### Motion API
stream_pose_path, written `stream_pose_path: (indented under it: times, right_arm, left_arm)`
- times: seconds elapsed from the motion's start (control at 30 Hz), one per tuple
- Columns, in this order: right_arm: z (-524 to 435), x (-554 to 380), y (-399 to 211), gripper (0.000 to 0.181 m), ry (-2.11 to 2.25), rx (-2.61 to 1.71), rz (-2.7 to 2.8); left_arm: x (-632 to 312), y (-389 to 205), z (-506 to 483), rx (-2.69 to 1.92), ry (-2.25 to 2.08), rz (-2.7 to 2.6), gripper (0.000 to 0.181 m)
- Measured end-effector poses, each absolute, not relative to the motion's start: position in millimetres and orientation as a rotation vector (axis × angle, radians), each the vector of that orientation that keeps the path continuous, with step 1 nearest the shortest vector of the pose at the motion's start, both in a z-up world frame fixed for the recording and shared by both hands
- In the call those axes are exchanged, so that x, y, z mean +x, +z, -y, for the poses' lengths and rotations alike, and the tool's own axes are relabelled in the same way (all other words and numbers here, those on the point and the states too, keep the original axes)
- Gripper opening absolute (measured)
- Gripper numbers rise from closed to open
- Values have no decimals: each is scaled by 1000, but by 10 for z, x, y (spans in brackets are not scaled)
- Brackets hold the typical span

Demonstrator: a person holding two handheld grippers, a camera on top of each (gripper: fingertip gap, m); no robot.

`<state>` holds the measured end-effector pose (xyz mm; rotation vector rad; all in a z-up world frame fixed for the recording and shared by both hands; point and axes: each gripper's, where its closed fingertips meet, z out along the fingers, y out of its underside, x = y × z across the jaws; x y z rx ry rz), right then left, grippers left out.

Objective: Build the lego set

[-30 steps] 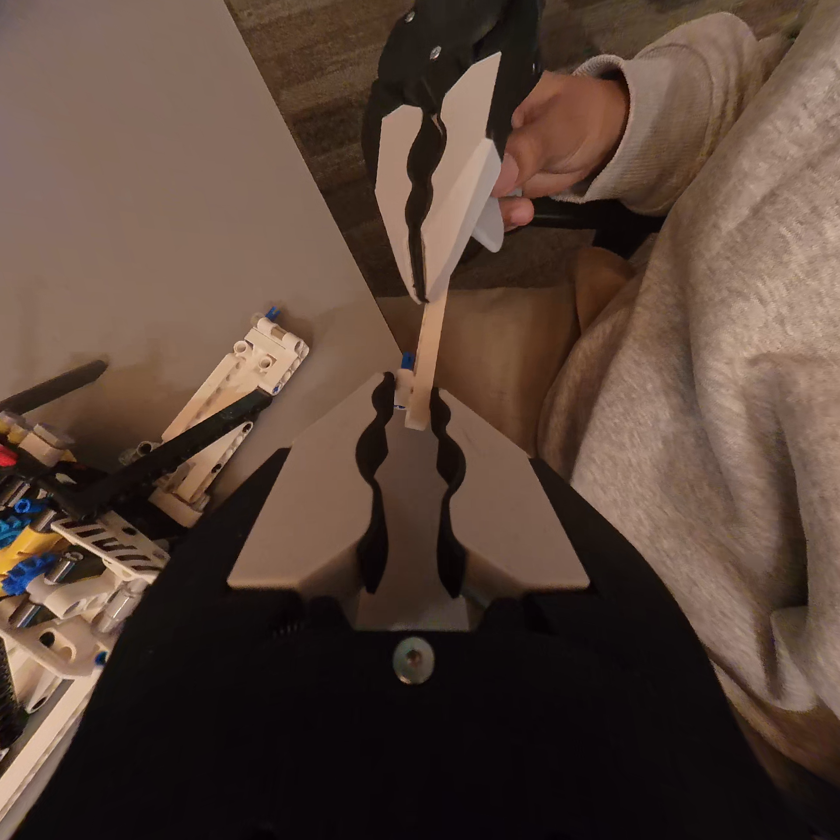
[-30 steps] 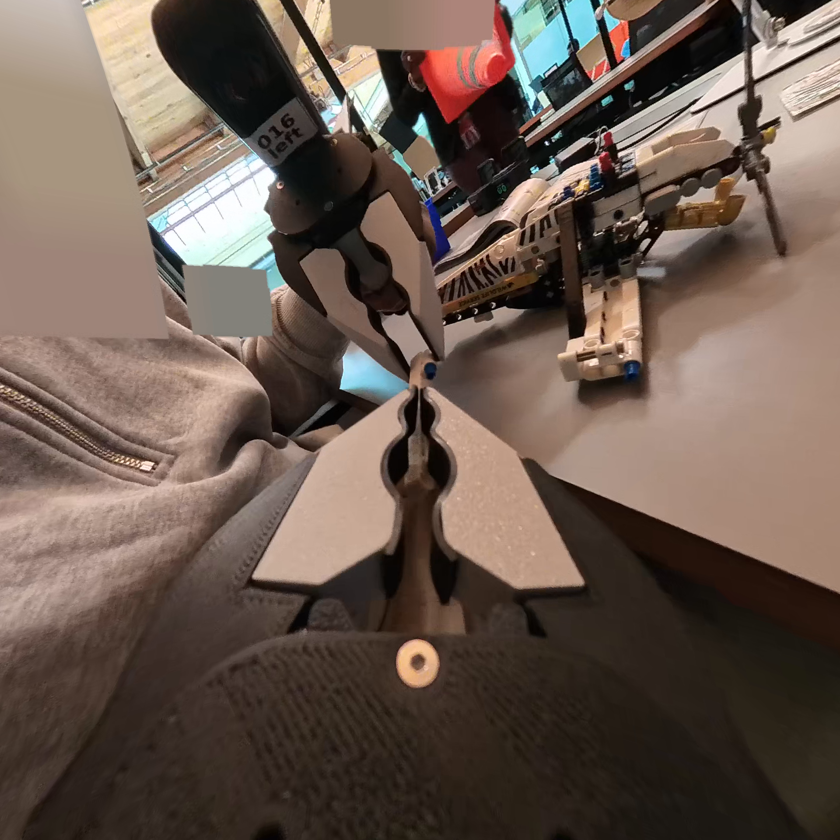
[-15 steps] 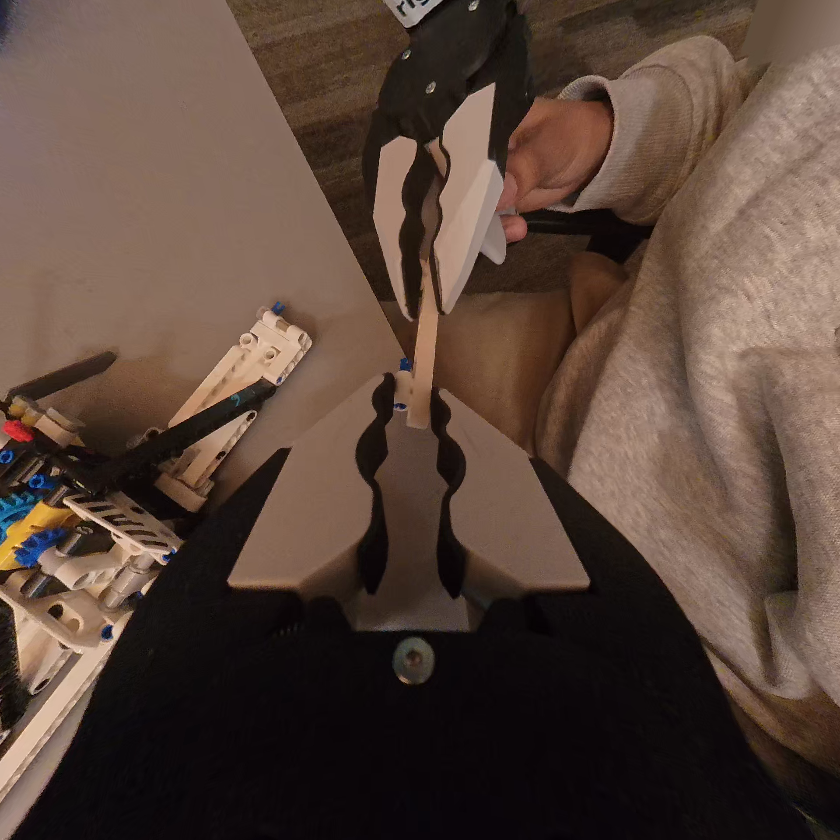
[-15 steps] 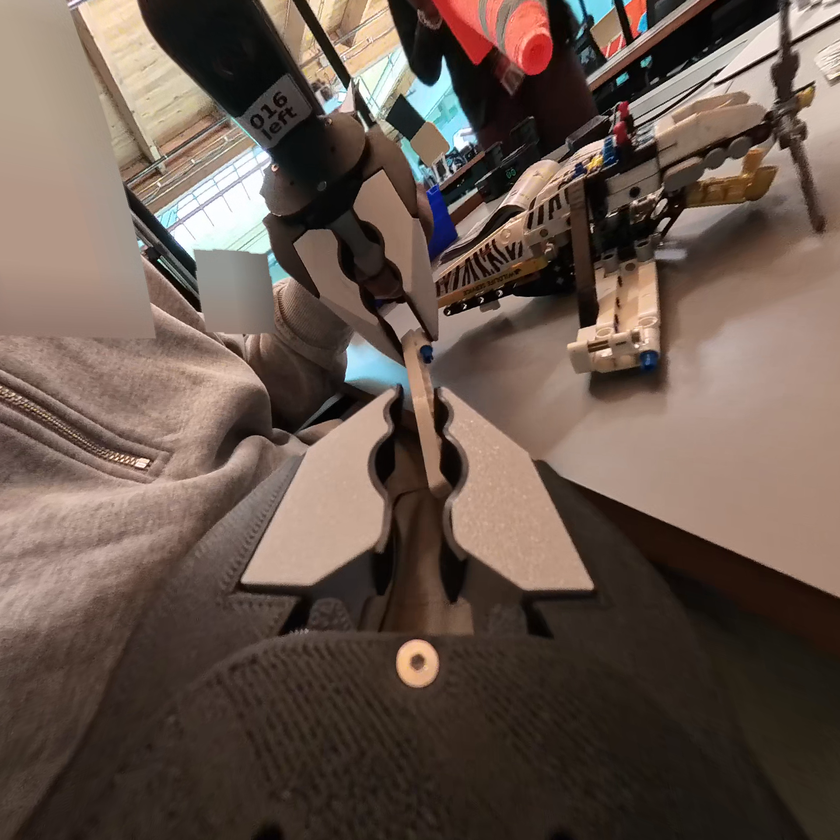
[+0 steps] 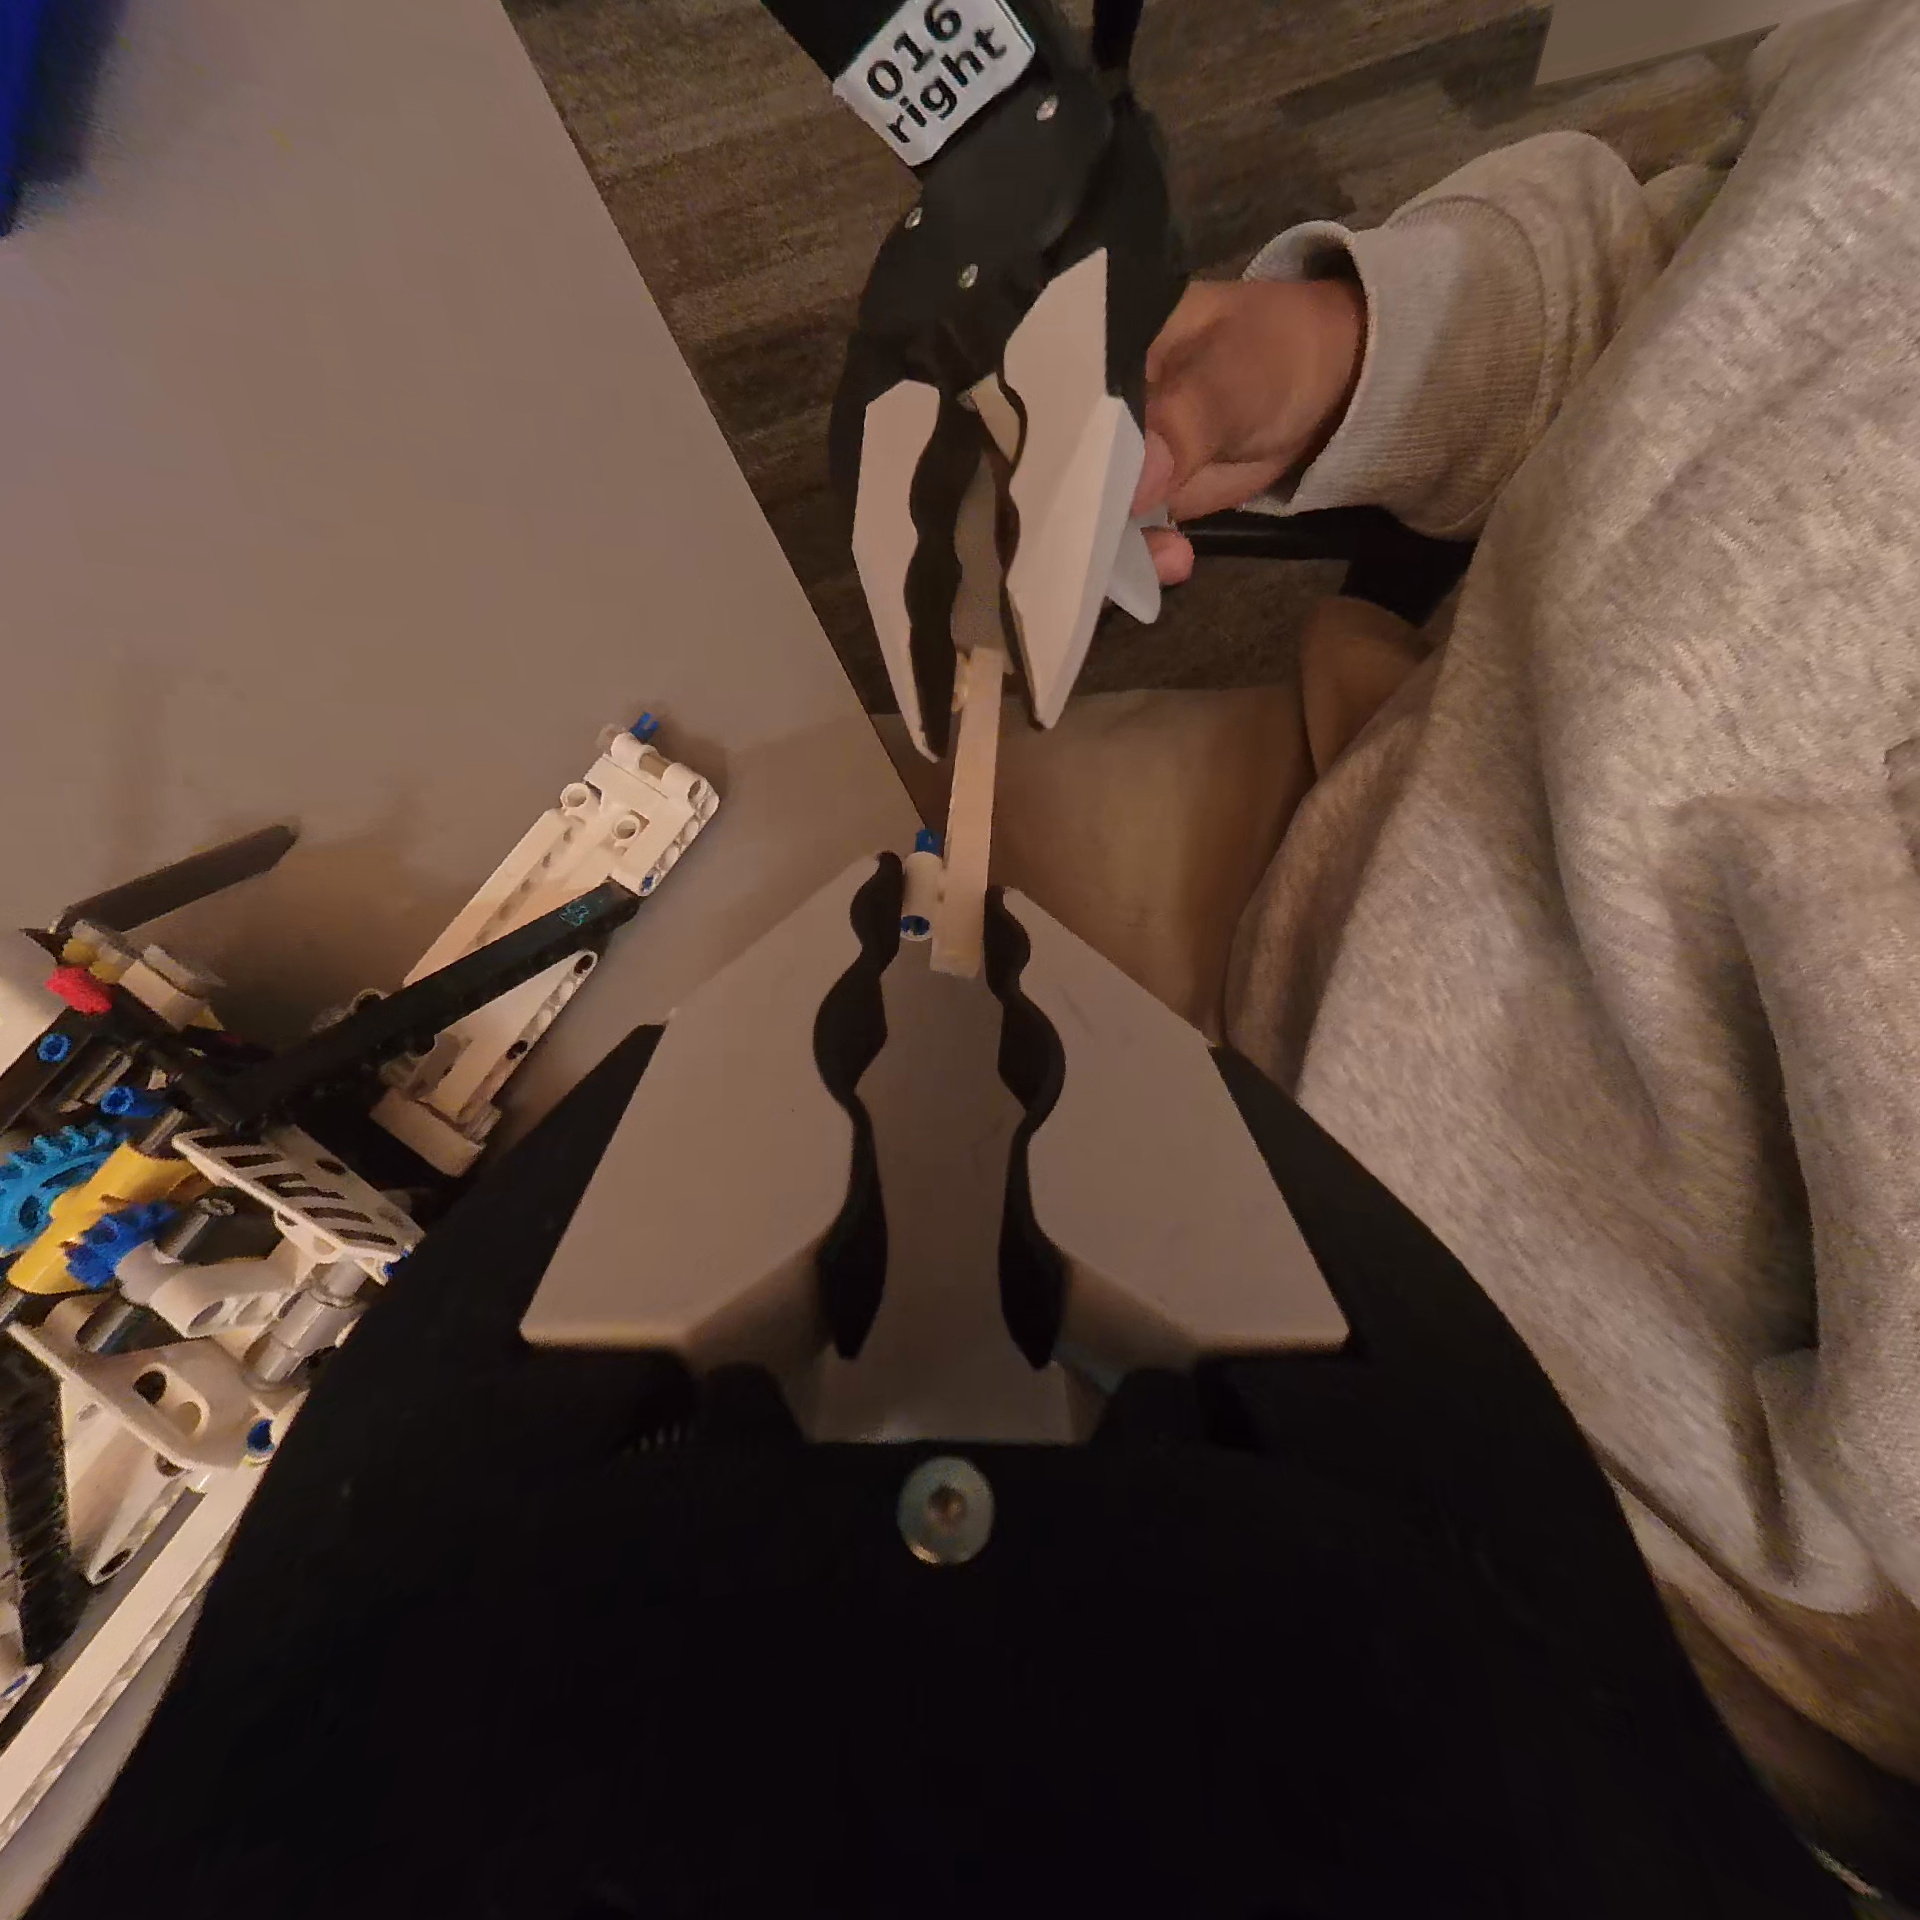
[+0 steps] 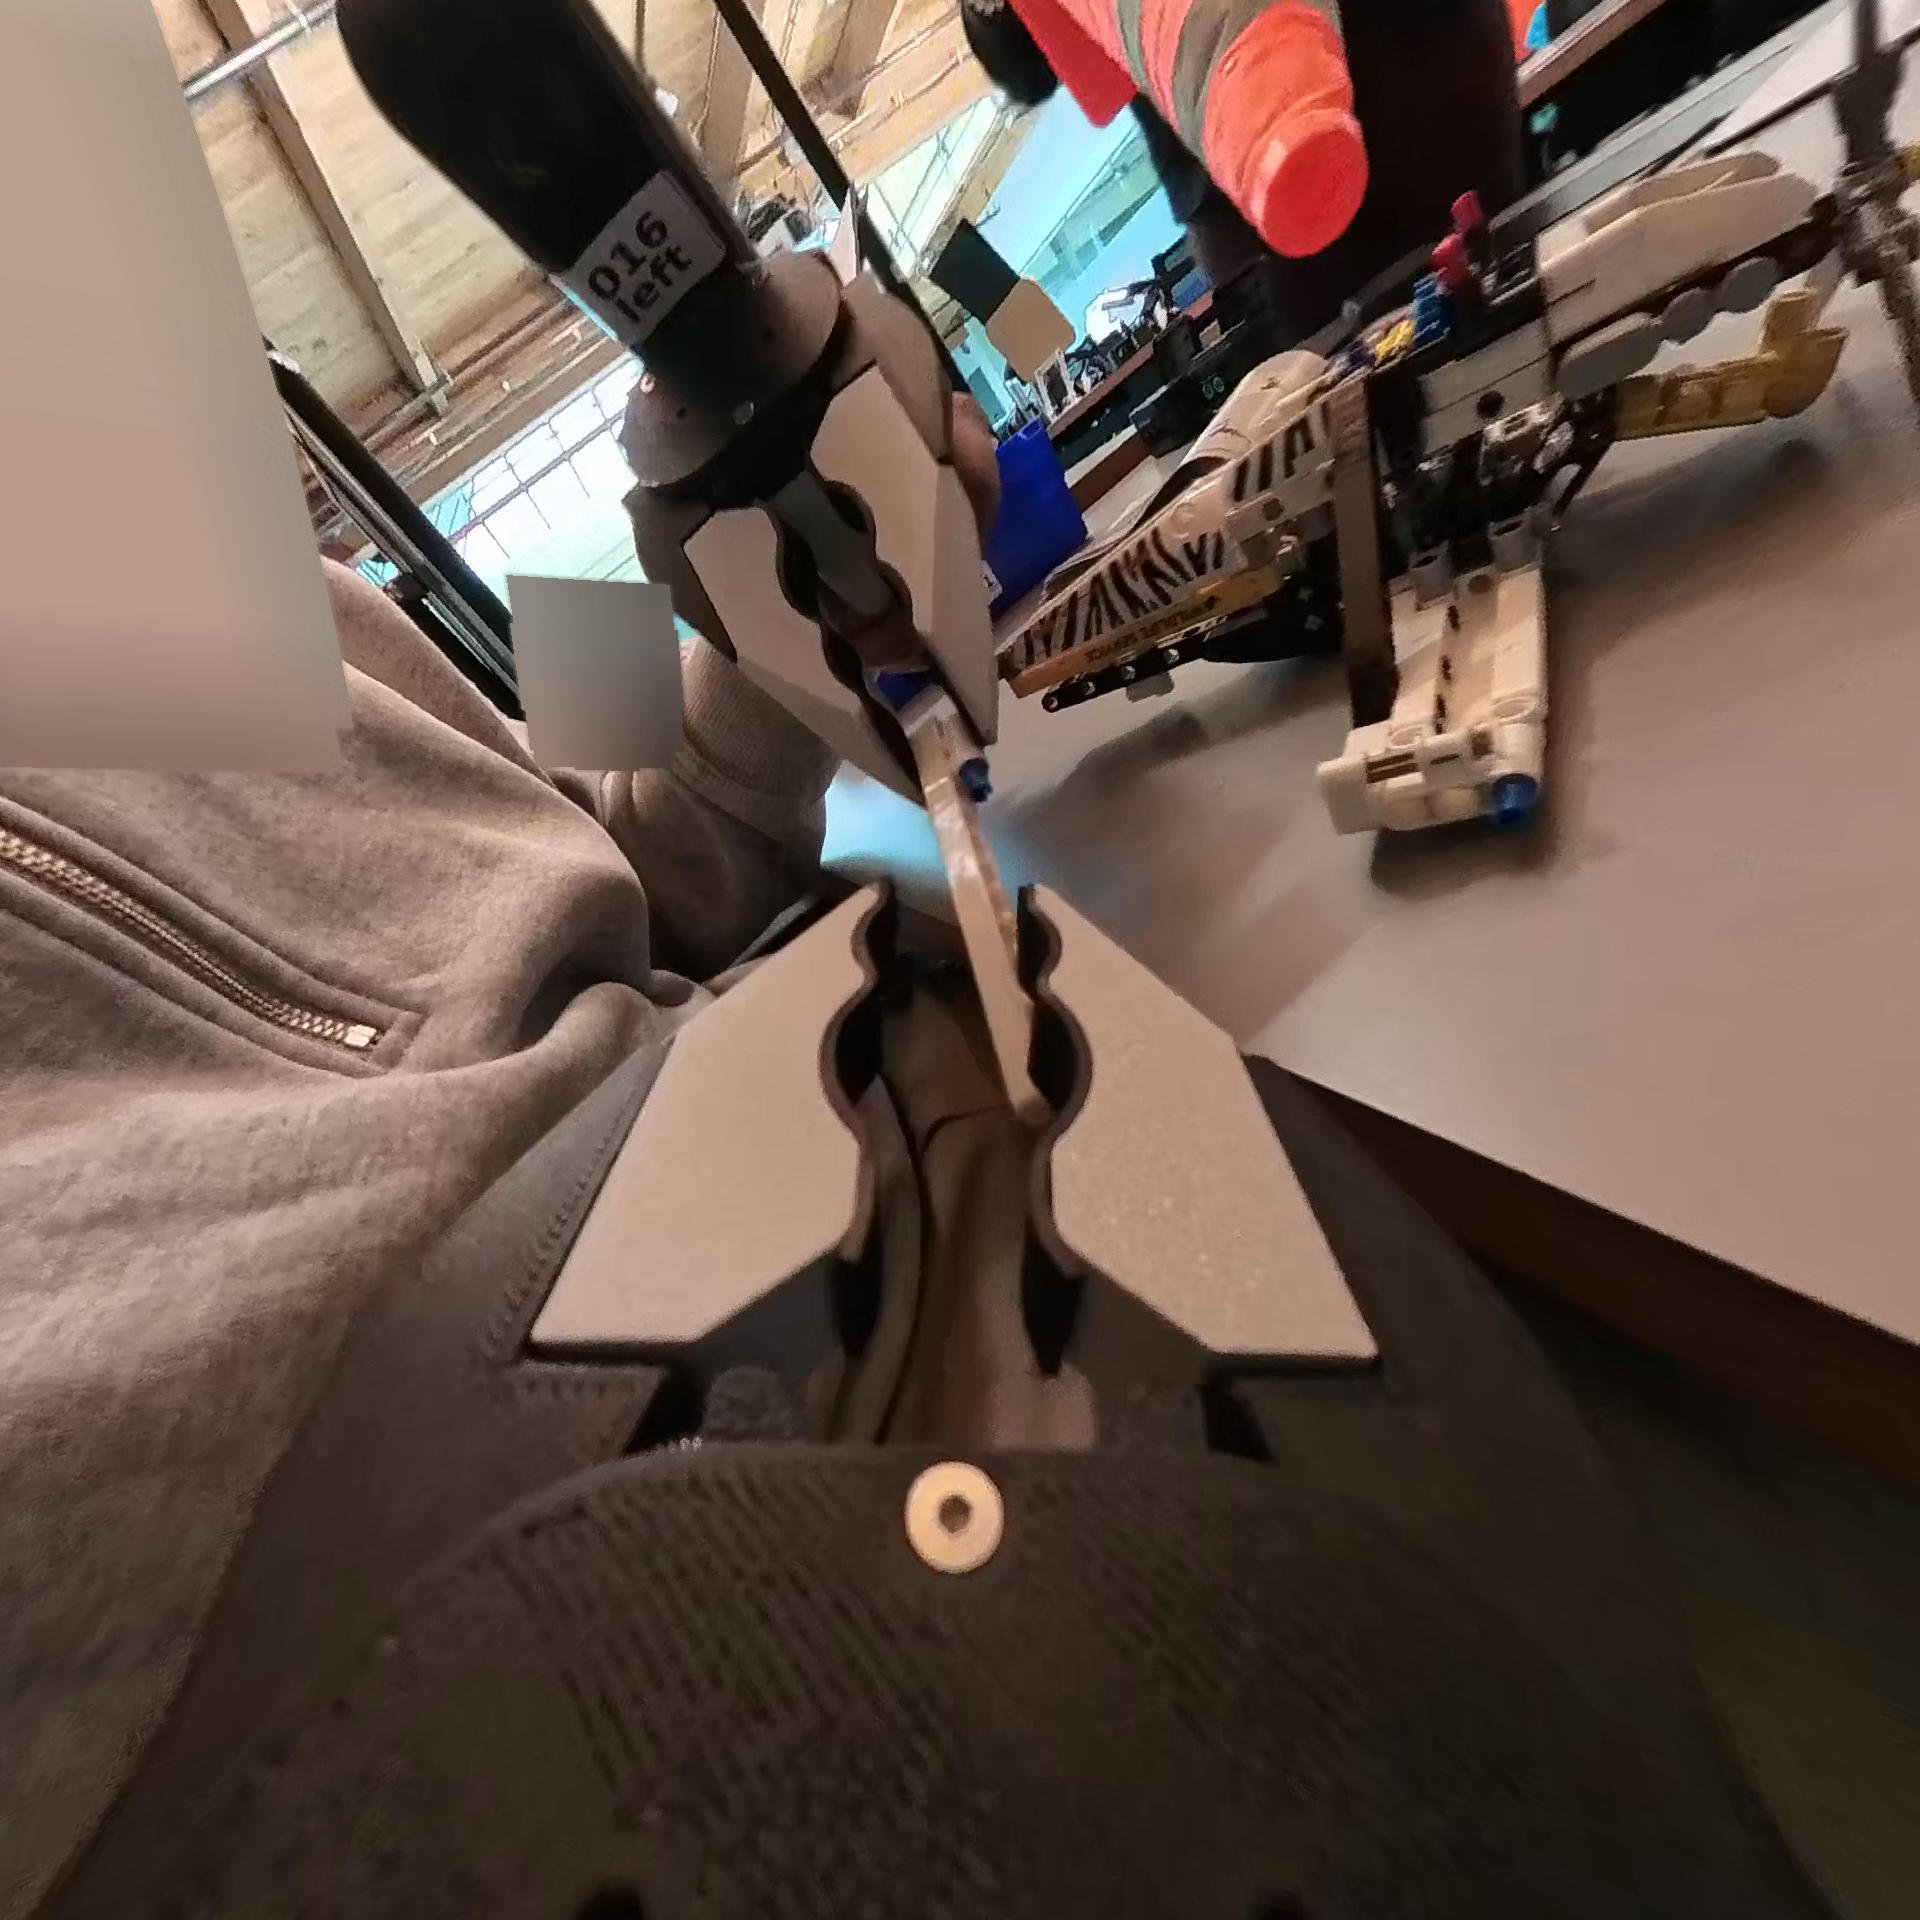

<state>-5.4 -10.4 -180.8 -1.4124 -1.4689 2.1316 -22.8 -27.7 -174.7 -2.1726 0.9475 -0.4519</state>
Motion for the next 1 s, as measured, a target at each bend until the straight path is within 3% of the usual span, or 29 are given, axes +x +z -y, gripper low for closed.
stream_pose_path:
  times: [0.17, 0.4, 0.87, 1.0]
  right_arm:
    - [136, -54, -1820, 10, 2005, -1337, 1531]
    - [115, -7, -1714, 29, 1952, -1200, 1512]
    - [195, 9, -1774, 16, 1682, -1061, 1615]
    - [213, 7, -1772, 19, 1687, -1055, 1615]
  left_arm:
    - [-218, -1741, 285, -2167, -494, -925, 13]
    - [-231, -1709, 284, -2154, -535, -871, 13]
    - [-167, -1590, 380, -2080, -695, -791, 13]
    - [-174, -1579, 384, -2072, -697, -784, 13]
